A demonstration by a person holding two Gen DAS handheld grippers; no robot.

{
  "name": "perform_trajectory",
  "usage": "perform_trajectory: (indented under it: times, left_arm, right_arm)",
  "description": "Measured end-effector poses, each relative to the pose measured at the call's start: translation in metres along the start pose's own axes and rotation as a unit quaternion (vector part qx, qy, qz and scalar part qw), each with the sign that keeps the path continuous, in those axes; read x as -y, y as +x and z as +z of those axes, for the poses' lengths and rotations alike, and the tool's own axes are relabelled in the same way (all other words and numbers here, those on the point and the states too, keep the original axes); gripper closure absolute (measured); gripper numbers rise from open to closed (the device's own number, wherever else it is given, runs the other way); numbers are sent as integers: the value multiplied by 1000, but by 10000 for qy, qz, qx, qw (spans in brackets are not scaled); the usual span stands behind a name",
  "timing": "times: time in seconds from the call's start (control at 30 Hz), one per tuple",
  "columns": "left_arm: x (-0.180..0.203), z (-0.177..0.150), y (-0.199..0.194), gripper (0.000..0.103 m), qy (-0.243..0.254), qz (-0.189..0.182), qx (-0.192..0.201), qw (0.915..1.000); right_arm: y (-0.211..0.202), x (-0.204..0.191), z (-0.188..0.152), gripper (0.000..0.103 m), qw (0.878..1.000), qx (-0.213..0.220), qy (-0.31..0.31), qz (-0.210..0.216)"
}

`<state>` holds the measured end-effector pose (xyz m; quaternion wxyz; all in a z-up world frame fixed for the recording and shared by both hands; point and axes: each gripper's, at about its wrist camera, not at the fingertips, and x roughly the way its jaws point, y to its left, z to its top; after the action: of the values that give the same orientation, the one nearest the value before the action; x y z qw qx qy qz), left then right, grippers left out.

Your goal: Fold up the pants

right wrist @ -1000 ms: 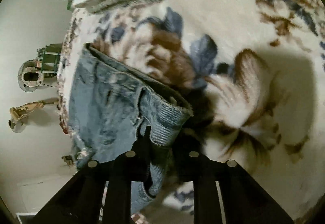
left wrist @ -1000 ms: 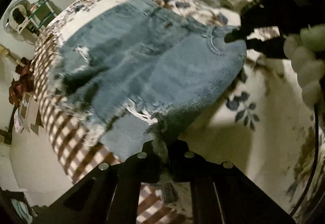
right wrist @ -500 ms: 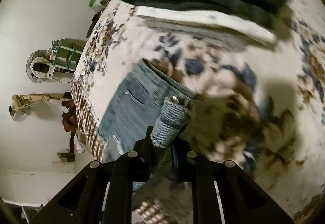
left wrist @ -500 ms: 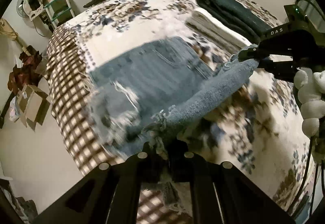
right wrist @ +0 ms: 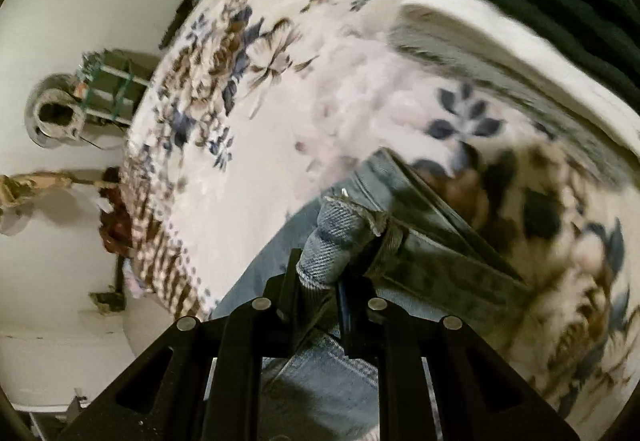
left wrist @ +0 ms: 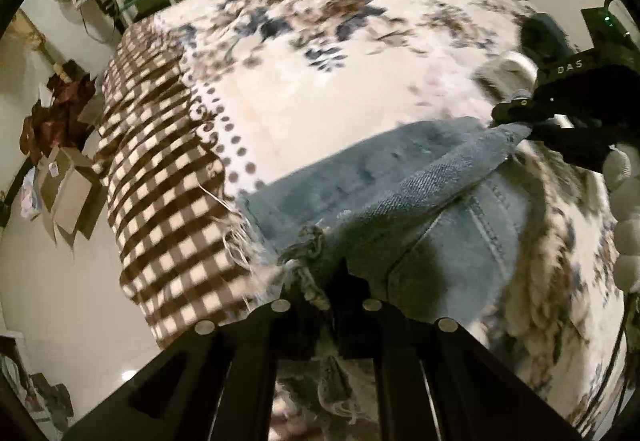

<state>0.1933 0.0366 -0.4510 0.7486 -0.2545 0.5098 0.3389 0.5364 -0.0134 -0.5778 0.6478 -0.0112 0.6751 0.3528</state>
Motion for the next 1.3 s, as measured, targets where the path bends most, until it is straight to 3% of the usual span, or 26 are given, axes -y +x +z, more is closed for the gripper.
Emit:
perform_trajectory:
  times: [0.33, 0.7, 0.77, 0.93, 1.0, 1.03, 1.07, 1.1, 1.13, 1.2, 1.3]
  left_arm:
    - [-40, 36, 59, 99, -402, 29, -284, 9988]
    - [-43, 59, 70, 99, -364, -138, -336, 9987]
    - [-43, 64, 75, 94, -319, -114, -372, 9987]
    - [-61, 59, 65, 94, -826, -319, -373, 9954]
    - [-68, 52, 51, 80, -1051, -279, -281, 9937]
    - [-72, 46, 42, 60, -1140, -228, -233, 9930]
    - [-76, 42, 36, 32, -1259, -261, -215, 9915]
    - [-80, 36, 30, 24, -1429, -320, -208, 9890]
    - [-84, 28, 23, 19, -1639, -403, -198, 9855]
    - [-88, 10, 10, 19, -2006, -601, -226, 9776]
    - [-81, -25, 4, 19, -2612, -1006, -526, 9586]
  right_arm:
    - [76, -16, 30, 87, 9977, -367, 162, -547]
    - [68, -12, 40, 87, 9960, -375, 543, -601]
    - [71, -12, 44, 86, 9958, -419, 517, -631]
    - [58, -9, 48, 37, 9973, -474, 507, 223]
    - [40, -4, 44, 25, 9975, -337, 448, 438]
    - [31, 0, 41, 18, 9975, -282, 421, 495]
    - [23, 4, 38, 15, 9974, -226, 401, 556]
    - [14, 10, 33, 8, 9974, -158, 379, 593]
    - [4, 17, 26, 4, 9977, -95, 346, 570]
    - [-11, 33, 12, 4, 9984, -25, 262, 499]
    - [-13, 61, -7, 4, 9994, -111, 216, 233]
